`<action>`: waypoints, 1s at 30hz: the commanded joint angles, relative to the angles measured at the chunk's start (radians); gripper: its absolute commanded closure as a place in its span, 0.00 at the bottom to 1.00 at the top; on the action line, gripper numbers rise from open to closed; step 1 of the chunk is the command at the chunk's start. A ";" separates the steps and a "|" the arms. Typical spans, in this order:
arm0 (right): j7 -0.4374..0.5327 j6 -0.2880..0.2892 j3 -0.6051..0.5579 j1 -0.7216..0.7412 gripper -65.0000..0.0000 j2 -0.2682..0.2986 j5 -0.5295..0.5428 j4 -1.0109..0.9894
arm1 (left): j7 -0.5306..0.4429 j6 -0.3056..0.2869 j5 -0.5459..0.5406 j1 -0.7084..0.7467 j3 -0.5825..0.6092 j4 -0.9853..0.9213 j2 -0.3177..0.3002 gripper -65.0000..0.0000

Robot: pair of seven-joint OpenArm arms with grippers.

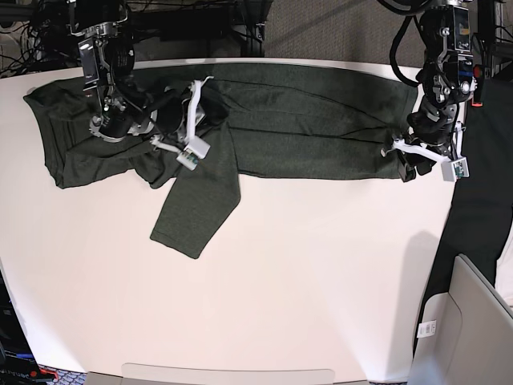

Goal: Fold the T-shirt properly
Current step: 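Lift the sleeve with the right gripper and fold it onto the shirt body, then regrasp the folded sleeve fabric with the right gripper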

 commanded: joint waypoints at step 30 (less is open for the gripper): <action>0.083 0.004 0.056 0.065 0.91 0.019 -0.170 0.091 | -0.012 -0.004 0.005 0.005 -0.004 0.016 0.034 0.64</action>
